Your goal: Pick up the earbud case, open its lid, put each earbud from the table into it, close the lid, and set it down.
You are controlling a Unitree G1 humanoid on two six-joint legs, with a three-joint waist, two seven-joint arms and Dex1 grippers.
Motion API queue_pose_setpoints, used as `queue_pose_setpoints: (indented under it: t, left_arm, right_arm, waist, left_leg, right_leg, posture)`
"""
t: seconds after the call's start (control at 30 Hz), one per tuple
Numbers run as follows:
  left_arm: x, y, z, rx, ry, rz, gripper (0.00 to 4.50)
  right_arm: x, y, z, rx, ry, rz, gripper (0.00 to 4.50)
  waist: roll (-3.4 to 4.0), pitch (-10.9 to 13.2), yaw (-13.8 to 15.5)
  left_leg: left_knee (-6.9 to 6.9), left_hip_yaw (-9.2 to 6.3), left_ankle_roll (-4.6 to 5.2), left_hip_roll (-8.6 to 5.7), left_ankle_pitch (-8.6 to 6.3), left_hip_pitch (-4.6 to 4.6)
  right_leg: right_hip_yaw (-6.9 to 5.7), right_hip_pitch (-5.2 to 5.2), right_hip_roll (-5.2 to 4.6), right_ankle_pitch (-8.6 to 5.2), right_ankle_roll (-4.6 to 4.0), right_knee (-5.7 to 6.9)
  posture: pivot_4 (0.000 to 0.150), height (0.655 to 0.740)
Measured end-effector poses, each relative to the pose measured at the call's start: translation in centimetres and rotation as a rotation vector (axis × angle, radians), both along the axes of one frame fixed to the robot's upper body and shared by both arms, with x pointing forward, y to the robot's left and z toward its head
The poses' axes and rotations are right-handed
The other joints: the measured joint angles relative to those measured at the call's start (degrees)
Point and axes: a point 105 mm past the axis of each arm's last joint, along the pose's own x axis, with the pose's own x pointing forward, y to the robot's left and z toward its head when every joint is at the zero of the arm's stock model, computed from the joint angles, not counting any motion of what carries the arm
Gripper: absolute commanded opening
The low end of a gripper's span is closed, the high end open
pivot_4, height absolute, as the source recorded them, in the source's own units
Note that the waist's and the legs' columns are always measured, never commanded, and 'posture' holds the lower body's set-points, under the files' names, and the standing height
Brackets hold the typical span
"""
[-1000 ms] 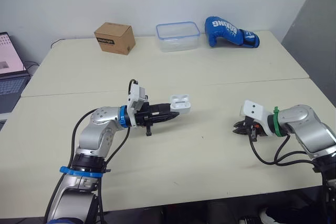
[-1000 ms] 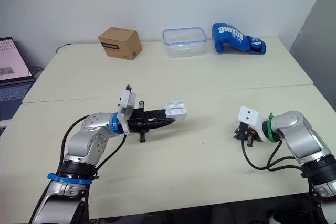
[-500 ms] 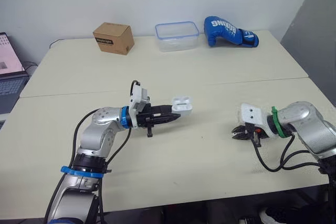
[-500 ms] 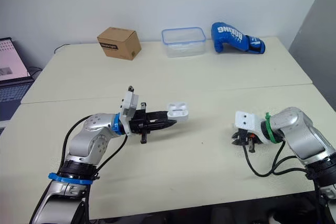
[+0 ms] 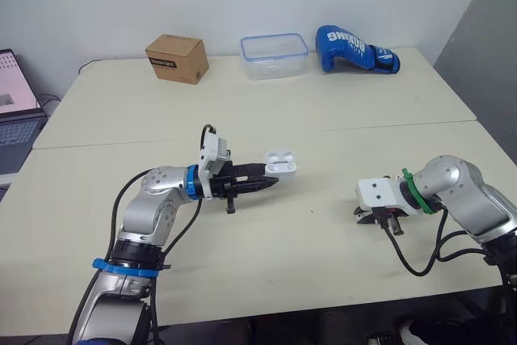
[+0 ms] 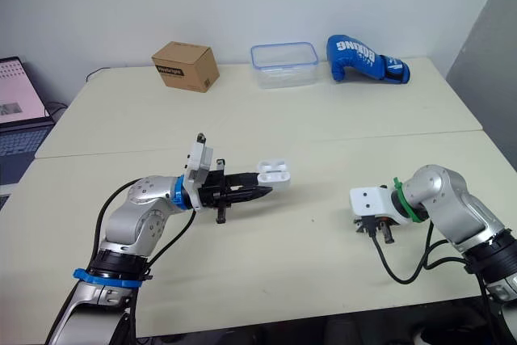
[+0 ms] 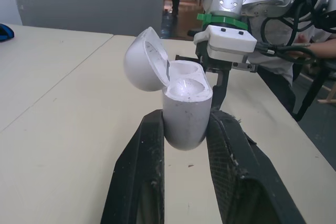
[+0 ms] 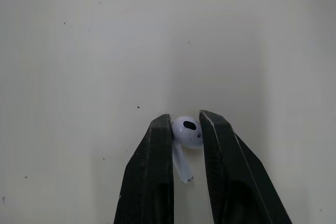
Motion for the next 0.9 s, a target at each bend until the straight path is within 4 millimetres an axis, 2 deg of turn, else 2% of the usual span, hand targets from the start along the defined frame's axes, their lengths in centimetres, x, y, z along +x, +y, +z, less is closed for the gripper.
queue_pose_setpoints:
  t: [0.27, 0.5, 0.73, 0.9]
  left_arm:
    - [0.0, 0.0, 0.0, 0.000, 0.000, 0.000, 0.80]
    - [0.0, 0.0, 0.0, 0.000, 0.000, 0.000, 0.80]
    - [0.0, 0.0, 0.0, 0.000, -0.001, 0.000, 0.80]
    - [0.0, -0.1, 0.1, -0.002, -0.005, -0.001, 0.80]
  right_arm:
    - [0.3, -0.4, 0.0, -0.008, -0.007, 0.010, 0.40]
    - [0.4, -0.8, 0.2, -0.023, -0.008, -0.009, 2.69]
    - [-0.5, -0.6, 0.3, -0.107, 0.032, -0.006, 2.69]
    - [-0.4, -0.2, 0.8, -0.211, 0.004, -0.003, 2.69]
  waist:
    - [0.00, 0.00, 0.03]
    - [0.00, 0.00, 0.10]
    - [0.00, 0.00, 0.06]
    - [0.00, 0.00, 0.05]
  left_leg:
    - [0.01, -0.01, 0.00, 0.00, 0.00, 0.02]
    - [0.00, -0.04, 0.00, 0.00, 0.00, 0.02]
    - [0.00, -0.03, 0.00, 0.00, 0.00, 0.01]
    - [0.00, -0.03, 0.00, 0.00, 0.00, 0.00]
  right_leg:
    - [-0.01, 0.04, 0.00, 0.00, 0.00, 0.00]
    - [-0.04, 0.05, 0.00, 0.00, 0.00, -0.03]
    - [-0.03, 0.02, 0.00, 0.00, 0.00, -0.01]
    - [-0.03, 0.00, 0.00, 0.00, 0.00, -0.01]
  posture:
    - [0.150, 0.7307]
    - [0.150, 0.7307]
    - [0.150, 0.7307]
    - [0.150, 0.7307]
